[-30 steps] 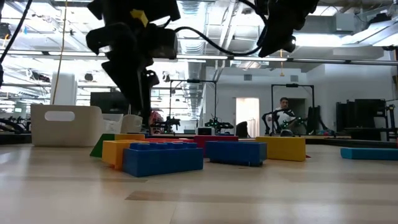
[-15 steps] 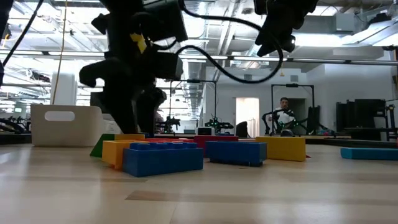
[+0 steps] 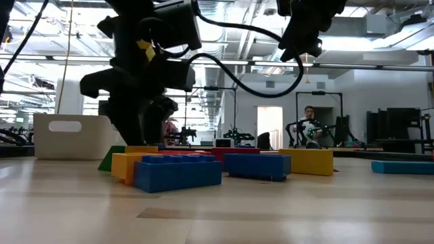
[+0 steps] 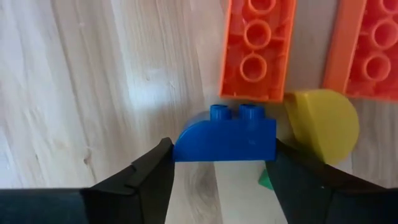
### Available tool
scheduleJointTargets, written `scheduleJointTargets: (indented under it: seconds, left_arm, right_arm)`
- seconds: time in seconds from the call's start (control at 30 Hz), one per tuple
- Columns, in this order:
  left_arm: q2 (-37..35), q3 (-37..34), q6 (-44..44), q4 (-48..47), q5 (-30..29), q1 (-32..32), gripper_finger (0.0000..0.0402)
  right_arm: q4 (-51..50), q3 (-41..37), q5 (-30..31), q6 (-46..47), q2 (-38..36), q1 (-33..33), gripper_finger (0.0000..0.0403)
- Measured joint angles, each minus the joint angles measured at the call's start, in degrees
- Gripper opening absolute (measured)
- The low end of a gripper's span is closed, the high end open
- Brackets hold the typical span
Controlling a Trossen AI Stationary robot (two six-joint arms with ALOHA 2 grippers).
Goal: Sort blocks by size
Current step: Put the small blue game piece into the gray bin
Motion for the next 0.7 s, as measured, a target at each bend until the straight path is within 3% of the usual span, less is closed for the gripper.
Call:
scheduleJointTargets:
  seconds: [0.7]
  left_arm:
    - [-0.1,0.0,-7.0,6.1,-1.9,1.7,0.0218]
  right_arm:
    - [-0.1,0.0,0.0,0.0,0.0,0.0,0.0194]
